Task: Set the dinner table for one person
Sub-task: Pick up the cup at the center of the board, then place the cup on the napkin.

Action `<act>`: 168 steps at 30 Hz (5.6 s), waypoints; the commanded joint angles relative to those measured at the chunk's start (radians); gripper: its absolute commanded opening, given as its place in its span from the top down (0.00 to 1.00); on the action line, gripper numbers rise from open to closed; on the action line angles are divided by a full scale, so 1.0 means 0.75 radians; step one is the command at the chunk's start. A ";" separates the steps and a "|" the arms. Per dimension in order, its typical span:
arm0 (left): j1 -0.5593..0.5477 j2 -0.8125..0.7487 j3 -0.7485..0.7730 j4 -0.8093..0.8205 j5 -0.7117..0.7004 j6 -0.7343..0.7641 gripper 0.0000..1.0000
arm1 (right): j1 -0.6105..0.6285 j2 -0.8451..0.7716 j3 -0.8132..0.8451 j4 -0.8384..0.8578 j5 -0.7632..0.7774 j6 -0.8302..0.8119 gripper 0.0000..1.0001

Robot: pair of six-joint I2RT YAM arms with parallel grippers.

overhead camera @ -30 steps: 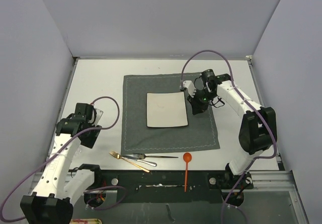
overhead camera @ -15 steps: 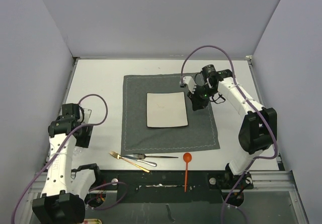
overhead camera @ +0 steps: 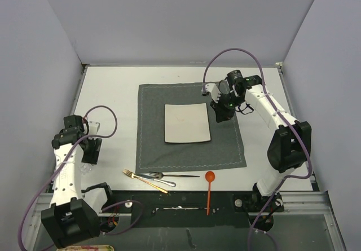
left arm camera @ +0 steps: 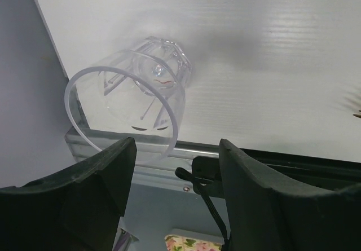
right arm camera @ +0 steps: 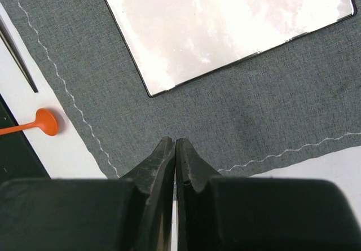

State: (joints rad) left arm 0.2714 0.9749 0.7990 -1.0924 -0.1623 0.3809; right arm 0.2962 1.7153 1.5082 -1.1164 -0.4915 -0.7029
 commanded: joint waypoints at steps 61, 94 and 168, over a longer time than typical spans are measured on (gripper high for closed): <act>0.095 0.101 0.221 0.161 0.230 0.226 1.00 | 0.024 -0.006 0.023 -0.012 0.015 0.016 1.00; -0.662 1.192 1.562 -0.326 1.065 0.732 1.00 | -0.164 -0.256 -0.227 0.231 0.263 0.155 1.00; -1.372 2.137 2.531 -0.260 0.748 1.295 1.00 | -0.549 -0.168 -0.153 0.401 -0.094 0.372 1.00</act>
State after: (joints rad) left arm -0.7418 2.6114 2.6499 -1.2560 0.3637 1.3201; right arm -0.1062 1.6531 1.4002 -0.8597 -0.5323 -0.4320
